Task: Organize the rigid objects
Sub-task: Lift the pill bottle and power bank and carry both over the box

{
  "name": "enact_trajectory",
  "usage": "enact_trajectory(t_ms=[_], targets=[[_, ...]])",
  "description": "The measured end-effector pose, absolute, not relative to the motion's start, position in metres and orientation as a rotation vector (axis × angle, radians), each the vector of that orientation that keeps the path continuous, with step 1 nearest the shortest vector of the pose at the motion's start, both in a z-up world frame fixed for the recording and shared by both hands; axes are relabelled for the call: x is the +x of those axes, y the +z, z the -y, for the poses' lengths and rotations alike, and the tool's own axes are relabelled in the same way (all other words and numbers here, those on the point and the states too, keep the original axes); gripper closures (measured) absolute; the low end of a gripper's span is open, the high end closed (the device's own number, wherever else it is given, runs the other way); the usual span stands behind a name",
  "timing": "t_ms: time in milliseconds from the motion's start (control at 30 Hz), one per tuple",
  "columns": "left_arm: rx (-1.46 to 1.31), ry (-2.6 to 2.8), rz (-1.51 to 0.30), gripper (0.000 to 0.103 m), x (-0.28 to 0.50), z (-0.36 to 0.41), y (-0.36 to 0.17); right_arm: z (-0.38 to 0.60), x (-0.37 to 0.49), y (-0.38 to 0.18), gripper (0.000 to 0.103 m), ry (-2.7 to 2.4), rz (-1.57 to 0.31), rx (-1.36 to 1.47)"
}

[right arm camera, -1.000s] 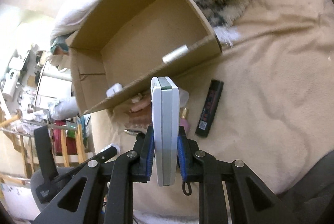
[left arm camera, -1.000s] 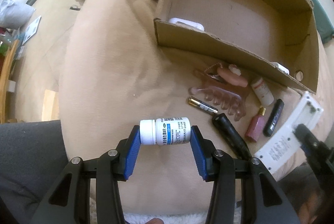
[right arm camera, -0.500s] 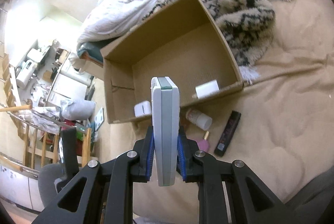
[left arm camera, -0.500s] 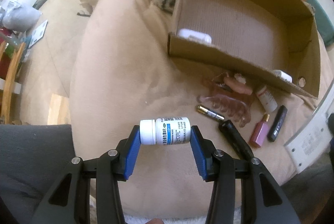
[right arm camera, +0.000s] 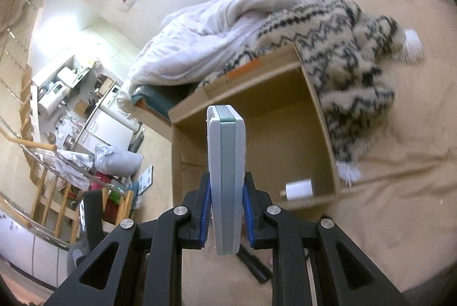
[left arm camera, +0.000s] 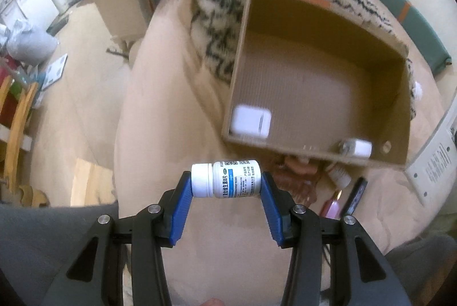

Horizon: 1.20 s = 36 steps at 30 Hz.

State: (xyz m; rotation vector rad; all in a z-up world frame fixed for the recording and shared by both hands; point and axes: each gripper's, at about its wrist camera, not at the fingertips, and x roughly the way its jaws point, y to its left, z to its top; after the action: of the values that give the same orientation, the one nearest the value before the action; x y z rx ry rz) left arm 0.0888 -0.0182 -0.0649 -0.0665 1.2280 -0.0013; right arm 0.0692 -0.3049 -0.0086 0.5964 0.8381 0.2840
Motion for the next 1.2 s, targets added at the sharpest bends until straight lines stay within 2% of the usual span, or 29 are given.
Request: enact_trajectory(t_ms=[300,467,700,867,1200], targets=[[0.018,-0.027,-1.152,0.06,0.135,0.042,-0.036,0.313,0.115,0.008,0.081,0.275,-0.801,0.557],[0.061,-0.047,-1.134,0.06,0.161,0.063,-0.034,0.311,0.143,-0.007,0.081,0.261,-0.83,0.533],[0.117,-0.079,-1.16,0.06,0.186,0.086,-0.065,0.31,0.16,-0.057,0.081,0.239,-0.945,0.583],[0.101,-0.083,-1.209,0.06,0.192,0.085,-0.097,0.303,0.168,-0.072,0.081,0.245,-0.982,0.554],[0.115,-0.079,-1.246,0.06,0.194,0.088,-0.114,0.286,0.182,-0.103,0.081,0.249,-1.105,0.547]])
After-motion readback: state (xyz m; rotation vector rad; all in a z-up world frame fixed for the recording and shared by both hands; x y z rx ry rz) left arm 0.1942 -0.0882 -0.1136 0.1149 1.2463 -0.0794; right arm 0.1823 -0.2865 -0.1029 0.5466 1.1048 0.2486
